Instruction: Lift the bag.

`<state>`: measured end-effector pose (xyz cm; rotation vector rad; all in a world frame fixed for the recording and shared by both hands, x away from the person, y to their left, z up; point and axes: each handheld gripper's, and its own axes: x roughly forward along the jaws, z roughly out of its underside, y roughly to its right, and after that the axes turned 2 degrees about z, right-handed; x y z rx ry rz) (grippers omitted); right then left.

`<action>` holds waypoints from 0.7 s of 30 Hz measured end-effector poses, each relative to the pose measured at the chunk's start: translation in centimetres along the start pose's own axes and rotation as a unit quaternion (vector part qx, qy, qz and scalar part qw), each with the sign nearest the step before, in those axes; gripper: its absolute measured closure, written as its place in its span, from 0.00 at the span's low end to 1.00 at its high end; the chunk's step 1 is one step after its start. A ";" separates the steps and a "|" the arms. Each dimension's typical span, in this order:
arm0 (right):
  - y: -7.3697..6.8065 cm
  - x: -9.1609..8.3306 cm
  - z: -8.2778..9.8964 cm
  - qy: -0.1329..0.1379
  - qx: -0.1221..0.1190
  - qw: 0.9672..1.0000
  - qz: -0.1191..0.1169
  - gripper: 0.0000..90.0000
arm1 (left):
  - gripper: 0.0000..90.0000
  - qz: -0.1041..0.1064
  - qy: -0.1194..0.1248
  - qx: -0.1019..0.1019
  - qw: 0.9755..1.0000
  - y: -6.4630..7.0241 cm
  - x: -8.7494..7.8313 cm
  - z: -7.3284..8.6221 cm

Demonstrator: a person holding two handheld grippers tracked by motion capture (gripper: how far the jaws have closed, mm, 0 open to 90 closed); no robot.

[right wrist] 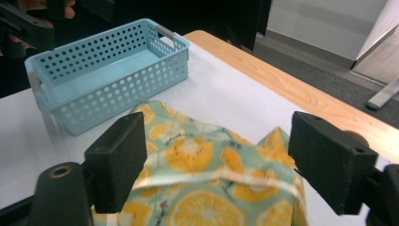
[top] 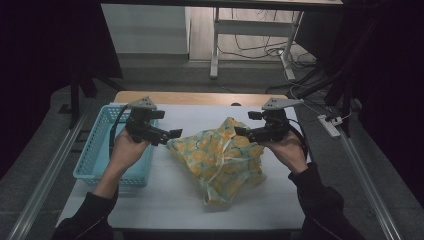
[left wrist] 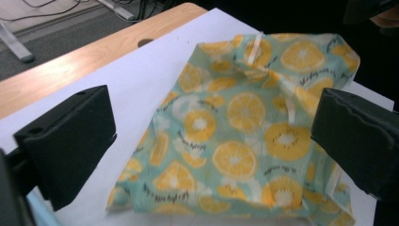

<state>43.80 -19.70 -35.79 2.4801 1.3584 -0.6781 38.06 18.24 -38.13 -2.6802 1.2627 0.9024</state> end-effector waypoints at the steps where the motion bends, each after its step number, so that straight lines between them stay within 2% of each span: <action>1: -0.1 -0.1 0.3 -0.003 0.002 1.000 0.002 0.19 | 0.00 -0.002 0.001 -0.001 1.000 0.0 -0.2 0.4; 6: -0.2 -0.3 2.0 -0.025 0.009 1.000 0.015 0.07 | 0.00 -0.008 0.002 -0.015 1.000 0.4 -1.0 2.7; 11: -0.4 -1.0 3.4 -0.020 0.019 0.999 0.020 0.02 | 0.00 -0.018 -0.010 -0.016 1.000 1.0 -1.6 4.9; 18: -1.0 -2.1 5.7 -0.021 0.017 0.999 0.042 0.00 | 0.00 -0.028 -0.018 -0.023 0.999 1.9 -2.5 7.6; 21: -1.2 -2.6 6.9 -0.020 0.026 0.998 0.045 0.00 | 0.00 -0.034 -0.022 -0.024 0.999 2.4 -2.8 8.7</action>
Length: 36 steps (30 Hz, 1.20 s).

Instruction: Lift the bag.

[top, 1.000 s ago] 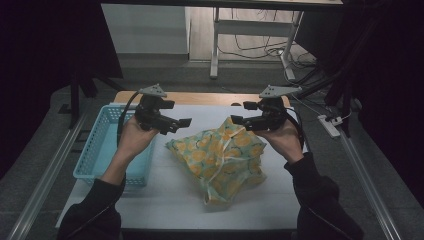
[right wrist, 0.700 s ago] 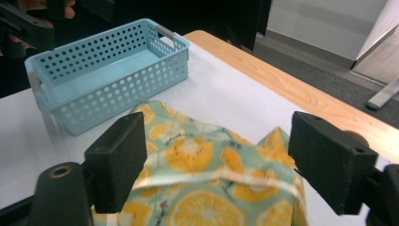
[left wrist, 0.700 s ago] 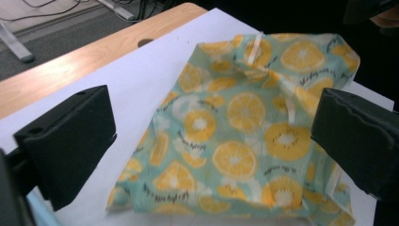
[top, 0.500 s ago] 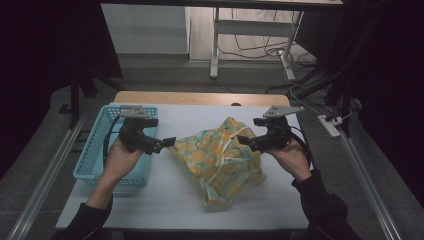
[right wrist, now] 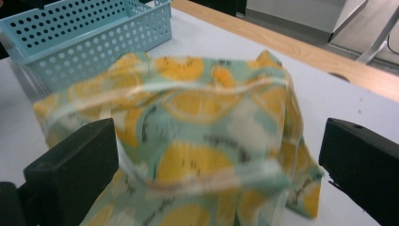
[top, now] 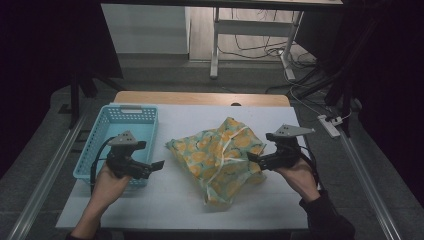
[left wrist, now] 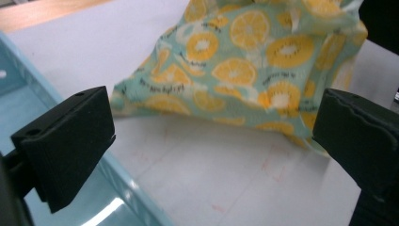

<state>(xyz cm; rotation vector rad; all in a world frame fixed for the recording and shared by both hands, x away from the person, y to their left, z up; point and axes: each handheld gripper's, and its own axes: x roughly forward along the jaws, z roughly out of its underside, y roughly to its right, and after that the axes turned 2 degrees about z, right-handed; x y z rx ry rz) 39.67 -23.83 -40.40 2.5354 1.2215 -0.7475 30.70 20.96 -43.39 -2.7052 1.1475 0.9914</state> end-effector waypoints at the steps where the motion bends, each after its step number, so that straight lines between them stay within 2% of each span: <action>1: 0.0 -0.1 0.4 0.000 0.004 1.000 0.000 0.00 | 0.00 -0.003 -0.002 0.001 1.000 0.1 -0.1 0.4; 13: -1.0 -2.2 5.7 -0.006 0.026 0.999 0.019 0.00 | 0.00 -0.032 0.009 -0.009 0.999 1.8 -2.4 5.2; 20: -2.1 -3.4 9.2 -0.013 0.039 0.999 0.030 0.00 | 0.00 -0.050 0.017 -0.034 0.998 2.5 -3.9 8.7; 24: -2.8 -3.9 11.0 -0.028 0.037 0.998 0.044 0.00 | 0.00 -0.063 0.018 -0.045 0.997 2.9 -4.7 10.5; 26: -3.0 -4.3 11.7 -0.033 0.035 0.998 0.051 0.00 | 0.00 -0.076 0.010 -0.045 0.996 3.0 -4.9 11.3; 31: -3.6 -5.1 13.4 -0.043 0.038 0.996 0.066 0.00 | 0.00 -0.093 -0.013 -0.052 0.994 2.8 -4.8 13.1; 34: -3.7 -5.5 14.1 -0.050 0.045 0.995 0.068 0.00 | 0.00 -0.117 -0.037 -0.049 0.991 2.4 -4.5 14.1; 35: -3.7 -5.6 14.3 -0.051 0.048 0.995 0.069 0.00 | 0.00 -0.118 -0.045 -0.053 0.991 2.2 -4.5 14.3; 36: -3.7 -5.8 14.5 -0.057 0.050 0.995 0.071 0.00 | 0.00 -0.116 -0.040 -0.057 0.991 2.2 -4.6 14.4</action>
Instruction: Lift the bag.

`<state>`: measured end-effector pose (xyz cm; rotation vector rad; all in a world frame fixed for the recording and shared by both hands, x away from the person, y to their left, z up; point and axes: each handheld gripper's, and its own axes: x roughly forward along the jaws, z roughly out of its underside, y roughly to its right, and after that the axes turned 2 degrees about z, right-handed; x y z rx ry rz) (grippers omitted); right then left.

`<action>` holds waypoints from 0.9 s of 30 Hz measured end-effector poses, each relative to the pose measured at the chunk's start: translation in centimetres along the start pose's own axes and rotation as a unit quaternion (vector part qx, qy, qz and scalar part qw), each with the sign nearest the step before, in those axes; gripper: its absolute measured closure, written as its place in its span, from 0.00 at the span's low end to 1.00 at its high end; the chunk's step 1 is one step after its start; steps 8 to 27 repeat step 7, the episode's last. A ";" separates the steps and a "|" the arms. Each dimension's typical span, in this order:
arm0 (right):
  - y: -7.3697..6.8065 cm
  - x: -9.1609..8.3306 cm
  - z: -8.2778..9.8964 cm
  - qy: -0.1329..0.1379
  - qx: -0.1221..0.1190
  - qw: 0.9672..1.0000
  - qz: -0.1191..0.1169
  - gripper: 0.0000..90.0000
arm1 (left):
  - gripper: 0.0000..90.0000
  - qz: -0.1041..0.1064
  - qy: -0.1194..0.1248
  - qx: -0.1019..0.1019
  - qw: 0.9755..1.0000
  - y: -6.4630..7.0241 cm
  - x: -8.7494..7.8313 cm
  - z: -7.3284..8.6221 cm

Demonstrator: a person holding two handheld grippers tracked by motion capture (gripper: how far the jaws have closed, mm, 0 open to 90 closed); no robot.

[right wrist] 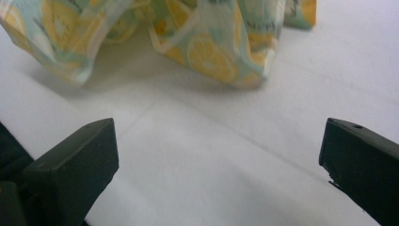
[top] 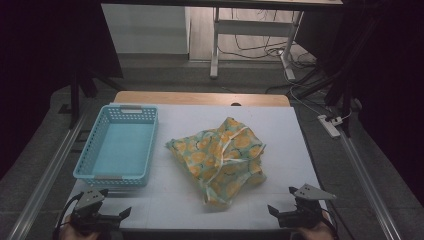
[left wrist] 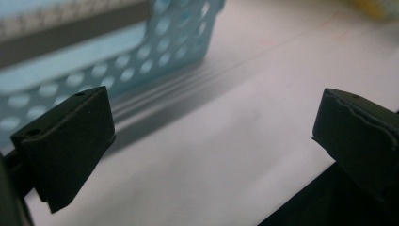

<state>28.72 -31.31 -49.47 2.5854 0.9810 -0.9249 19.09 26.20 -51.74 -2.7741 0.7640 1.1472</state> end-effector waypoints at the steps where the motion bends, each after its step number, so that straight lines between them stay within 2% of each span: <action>1: 0.0 -0.1 0.2 -0.005 0.001 1.000 0.002 0.00 | 0.00 0.000 0.009 -0.003 1.000 0.0 -0.2 0.1; 5: 0.1 -0.5 0.6 -0.007 0.010 1.000 0.006 0.00 | 0.00 -0.004 -0.004 -0.011 1.000 -0.1 0.0 0.1; 7: 0.2 -0.5 0.6 -0.009 0.016 1.000 0.004 0.00 | 0.00 -0.002 -0.010 -0.008 1.000 -0.1 0.1 0.0; 27: 0.2 -0.5 0.6 -0.009 0.016 1.000 0.004 0.00 | 0.00 -0.002 -0.010 -0.008 1.000 -0.1 0.1 0.0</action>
